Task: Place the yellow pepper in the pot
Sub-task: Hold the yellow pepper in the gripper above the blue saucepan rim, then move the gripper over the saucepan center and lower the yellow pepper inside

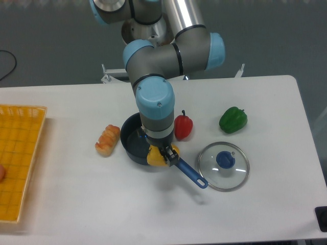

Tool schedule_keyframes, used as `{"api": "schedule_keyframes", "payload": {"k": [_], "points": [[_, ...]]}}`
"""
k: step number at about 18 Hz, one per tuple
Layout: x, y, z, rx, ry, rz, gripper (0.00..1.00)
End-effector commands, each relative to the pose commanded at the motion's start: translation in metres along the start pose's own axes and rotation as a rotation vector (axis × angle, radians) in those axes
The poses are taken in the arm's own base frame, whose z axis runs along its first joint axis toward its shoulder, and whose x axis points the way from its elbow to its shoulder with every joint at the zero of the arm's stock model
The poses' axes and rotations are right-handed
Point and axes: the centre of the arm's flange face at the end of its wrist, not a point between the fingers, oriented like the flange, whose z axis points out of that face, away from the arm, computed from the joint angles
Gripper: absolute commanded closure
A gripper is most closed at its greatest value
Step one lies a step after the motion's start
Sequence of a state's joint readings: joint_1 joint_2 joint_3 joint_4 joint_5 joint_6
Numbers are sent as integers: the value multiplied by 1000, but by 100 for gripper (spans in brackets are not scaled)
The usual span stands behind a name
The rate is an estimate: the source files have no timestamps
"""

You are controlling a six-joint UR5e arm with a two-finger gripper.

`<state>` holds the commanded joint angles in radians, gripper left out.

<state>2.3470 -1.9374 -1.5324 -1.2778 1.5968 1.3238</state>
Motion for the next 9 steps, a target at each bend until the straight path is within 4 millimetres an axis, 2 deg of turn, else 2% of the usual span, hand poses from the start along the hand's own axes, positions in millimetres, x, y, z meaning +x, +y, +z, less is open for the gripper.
{"api": "schedule_keyframes", "payload": {"k": [7,9], "points": [[25,-19,-4,-1,4,37,45],[37,-32,-3,-9,5,57,45]]}}
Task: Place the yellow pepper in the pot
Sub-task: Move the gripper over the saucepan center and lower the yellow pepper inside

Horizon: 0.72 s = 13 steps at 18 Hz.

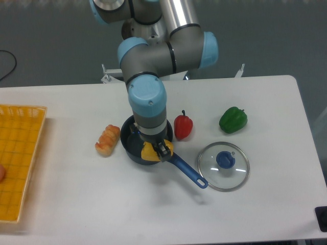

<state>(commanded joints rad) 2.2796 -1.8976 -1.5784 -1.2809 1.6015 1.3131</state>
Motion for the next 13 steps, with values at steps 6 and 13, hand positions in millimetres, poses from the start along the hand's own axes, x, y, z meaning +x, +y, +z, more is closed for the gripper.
{"api": "schedule_keyframes", "payload": {"k": [6,13], "points": [[21,-14,18,-19,28,15,45],[35,-1,29,-90,44,84,45]]}}
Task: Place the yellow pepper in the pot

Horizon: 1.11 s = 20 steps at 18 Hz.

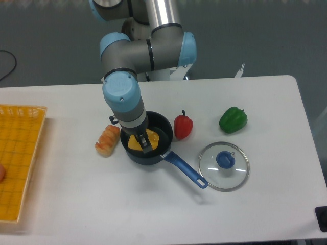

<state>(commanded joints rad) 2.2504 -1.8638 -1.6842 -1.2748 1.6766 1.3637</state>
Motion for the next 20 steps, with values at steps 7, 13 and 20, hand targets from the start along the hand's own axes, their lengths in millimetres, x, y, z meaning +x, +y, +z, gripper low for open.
{"api": "schedule_keyframes", "payload": {"k": [7,13,20], "points": [[13,-2,23,-40,37,15,45],[13,-8,29,-47,44,22,45],[11,-16,42,-56,59,35,43]]}}
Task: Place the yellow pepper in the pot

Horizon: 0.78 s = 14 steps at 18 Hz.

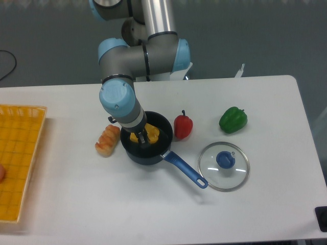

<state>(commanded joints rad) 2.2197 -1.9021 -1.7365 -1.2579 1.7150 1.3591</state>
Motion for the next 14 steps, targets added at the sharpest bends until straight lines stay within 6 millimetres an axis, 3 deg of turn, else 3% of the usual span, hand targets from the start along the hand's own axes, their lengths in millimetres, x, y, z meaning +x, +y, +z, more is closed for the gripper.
{"api": "schedule_keyframes", "payload": {"k": [14], "points": [[-1,-7,15,-41,15,16,40]]}}
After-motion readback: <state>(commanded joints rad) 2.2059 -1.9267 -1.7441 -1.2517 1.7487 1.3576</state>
